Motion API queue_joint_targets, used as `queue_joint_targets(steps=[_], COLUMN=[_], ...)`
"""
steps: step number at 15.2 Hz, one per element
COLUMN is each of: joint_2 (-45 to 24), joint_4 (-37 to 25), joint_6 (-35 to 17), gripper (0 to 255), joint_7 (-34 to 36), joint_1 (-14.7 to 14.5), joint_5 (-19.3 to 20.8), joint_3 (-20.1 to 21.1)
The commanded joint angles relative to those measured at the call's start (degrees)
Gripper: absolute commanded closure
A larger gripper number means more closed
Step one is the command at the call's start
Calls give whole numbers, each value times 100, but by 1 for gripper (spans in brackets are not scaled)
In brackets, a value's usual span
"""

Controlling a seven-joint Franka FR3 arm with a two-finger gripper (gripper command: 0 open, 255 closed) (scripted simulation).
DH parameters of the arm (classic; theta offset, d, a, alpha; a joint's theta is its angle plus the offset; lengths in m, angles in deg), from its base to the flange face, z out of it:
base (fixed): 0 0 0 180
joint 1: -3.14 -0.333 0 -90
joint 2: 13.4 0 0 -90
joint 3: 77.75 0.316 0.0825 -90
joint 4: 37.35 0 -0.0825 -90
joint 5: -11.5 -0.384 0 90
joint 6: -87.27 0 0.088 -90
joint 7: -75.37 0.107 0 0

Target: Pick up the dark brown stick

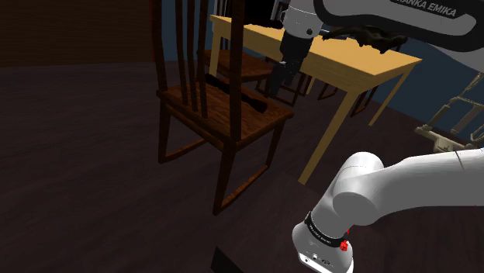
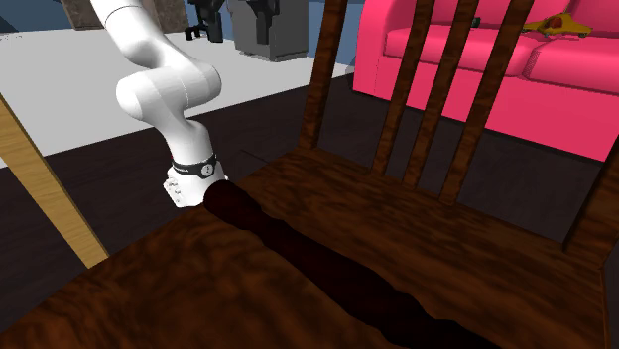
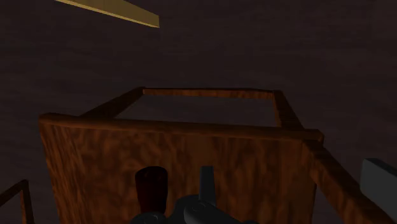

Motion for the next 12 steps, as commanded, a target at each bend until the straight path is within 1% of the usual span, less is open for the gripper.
queue_joint_targets(steps=[1,6,12], joint_2=[0,-885,-2055], joint_4=[0,-256,-809], joint_6=[0,-651,-1285], gripper=[0,0,0], joint_7=[0,-266,-609], joint_1=[0,98,184], joint_5=[0,109,105], joint_3=[0,-342,-714])
